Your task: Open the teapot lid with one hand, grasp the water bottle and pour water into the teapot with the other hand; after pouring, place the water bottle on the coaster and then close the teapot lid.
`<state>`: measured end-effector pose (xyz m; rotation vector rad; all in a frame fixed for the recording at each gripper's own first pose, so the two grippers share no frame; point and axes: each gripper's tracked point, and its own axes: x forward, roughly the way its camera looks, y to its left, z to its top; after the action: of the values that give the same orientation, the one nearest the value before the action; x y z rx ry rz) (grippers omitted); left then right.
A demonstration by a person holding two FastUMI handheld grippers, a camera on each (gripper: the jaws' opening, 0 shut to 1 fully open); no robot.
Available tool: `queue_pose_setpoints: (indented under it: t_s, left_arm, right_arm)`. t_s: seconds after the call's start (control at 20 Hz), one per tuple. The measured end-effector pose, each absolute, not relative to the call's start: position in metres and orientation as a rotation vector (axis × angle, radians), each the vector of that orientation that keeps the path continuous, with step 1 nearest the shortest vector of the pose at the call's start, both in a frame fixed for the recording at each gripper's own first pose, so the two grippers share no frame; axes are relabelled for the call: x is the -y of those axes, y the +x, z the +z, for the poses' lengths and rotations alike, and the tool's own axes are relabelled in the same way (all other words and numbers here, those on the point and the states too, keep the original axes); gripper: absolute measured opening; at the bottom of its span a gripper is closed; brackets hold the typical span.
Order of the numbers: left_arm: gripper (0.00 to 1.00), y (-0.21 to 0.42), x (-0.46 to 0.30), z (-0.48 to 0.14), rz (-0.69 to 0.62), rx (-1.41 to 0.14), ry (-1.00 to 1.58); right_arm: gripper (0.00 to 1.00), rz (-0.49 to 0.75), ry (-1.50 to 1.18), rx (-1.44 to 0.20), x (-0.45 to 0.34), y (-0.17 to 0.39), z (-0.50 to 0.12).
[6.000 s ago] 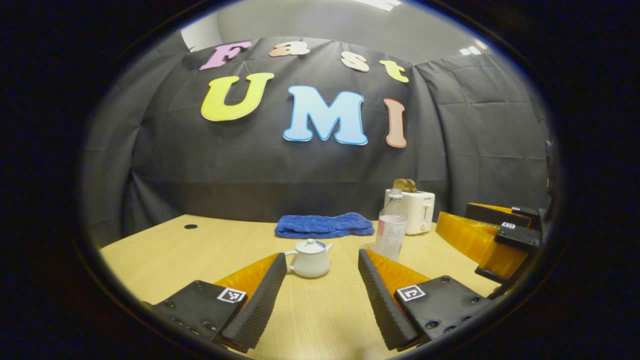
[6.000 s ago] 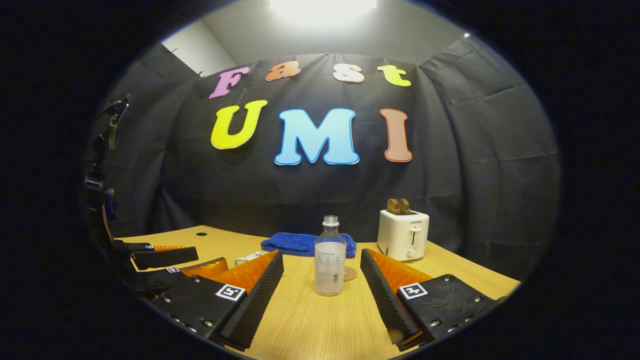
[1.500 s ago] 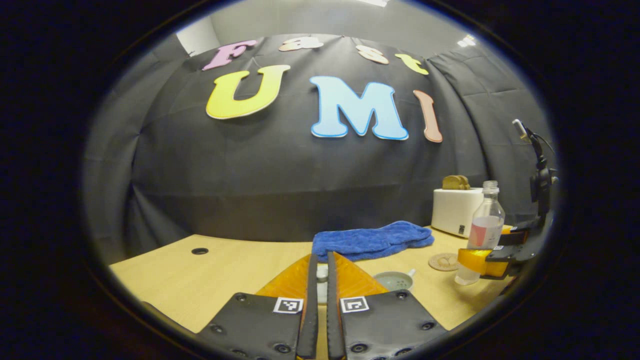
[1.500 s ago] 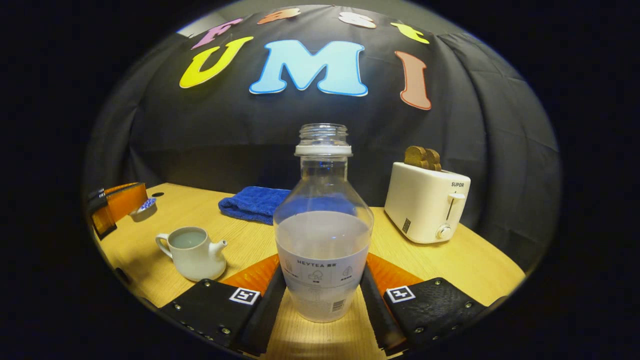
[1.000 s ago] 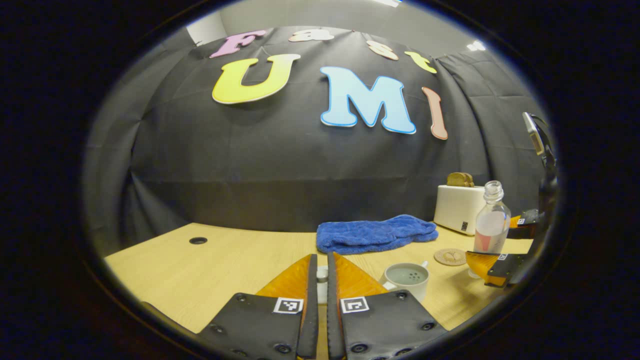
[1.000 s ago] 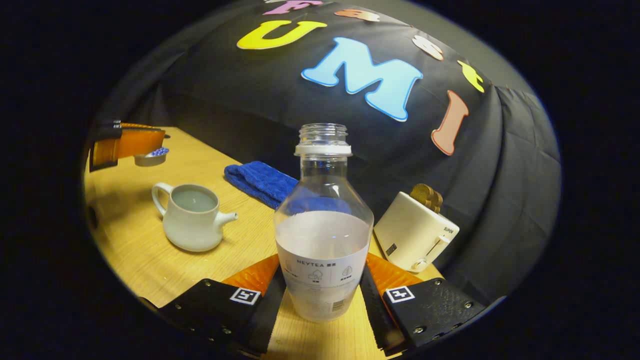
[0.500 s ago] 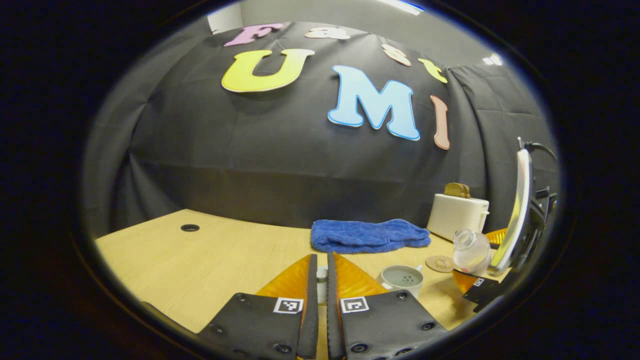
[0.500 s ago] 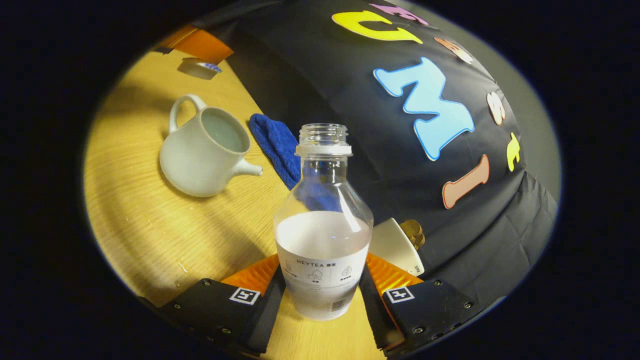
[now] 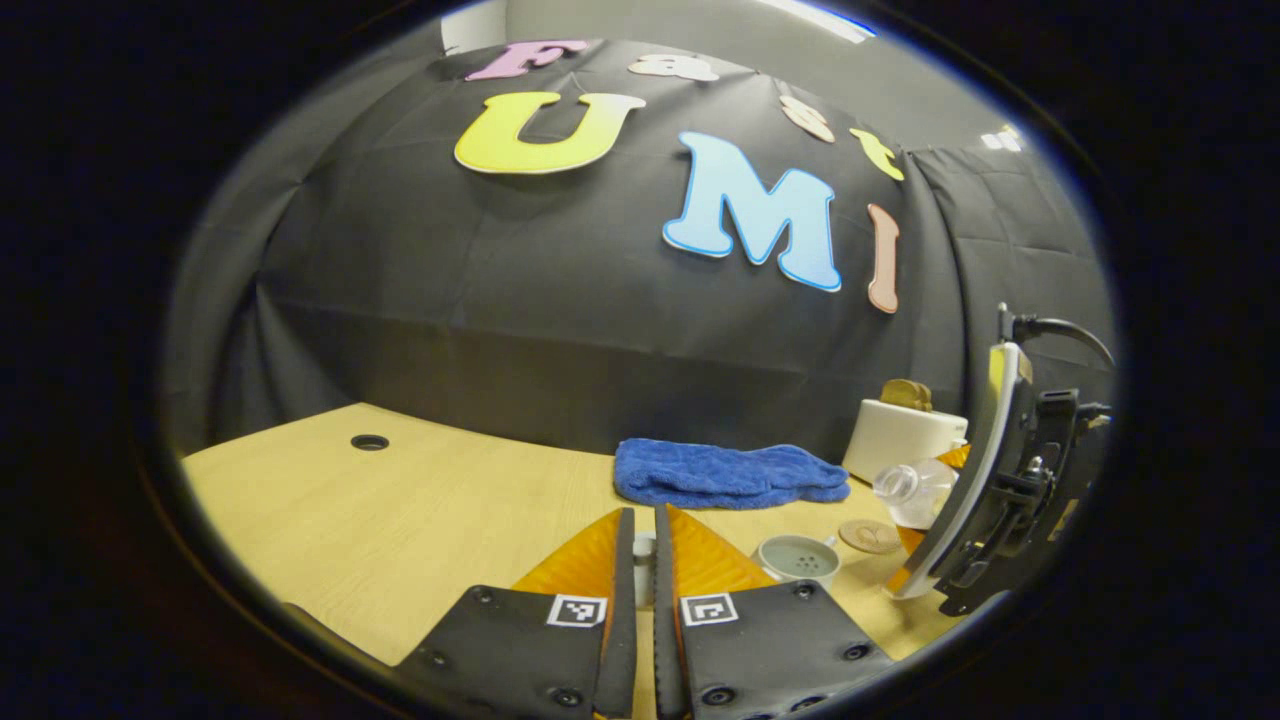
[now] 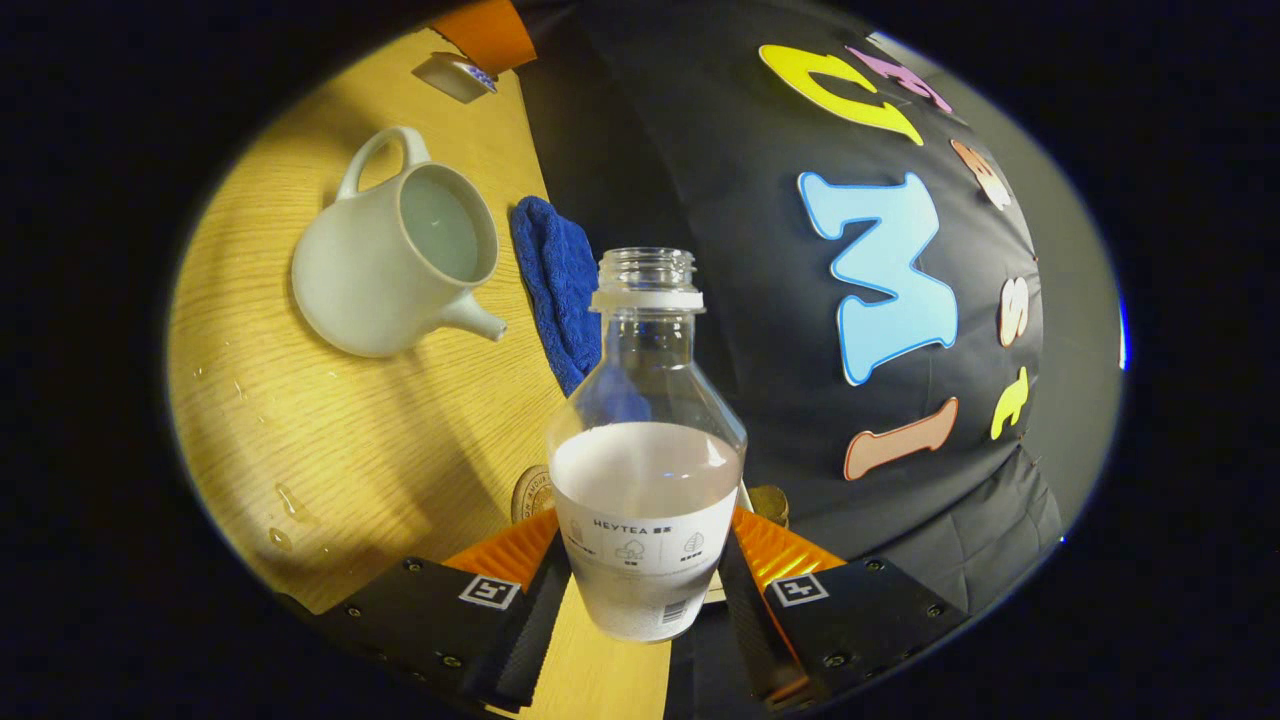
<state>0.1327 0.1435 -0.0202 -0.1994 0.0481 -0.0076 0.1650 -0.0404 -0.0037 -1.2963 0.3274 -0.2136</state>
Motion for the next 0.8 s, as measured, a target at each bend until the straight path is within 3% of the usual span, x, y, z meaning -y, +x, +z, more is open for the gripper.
queue_pose_setpoints:
  t_s: [0.8]
  left_arm:
    - [0.13, 0.134, -0.165, -0.023, 0.002, -0.050, -0.319]
  right_arm:
    - [0.76, -0.157, -1.736, -0.233, 0.028, 0.194, 0.033]
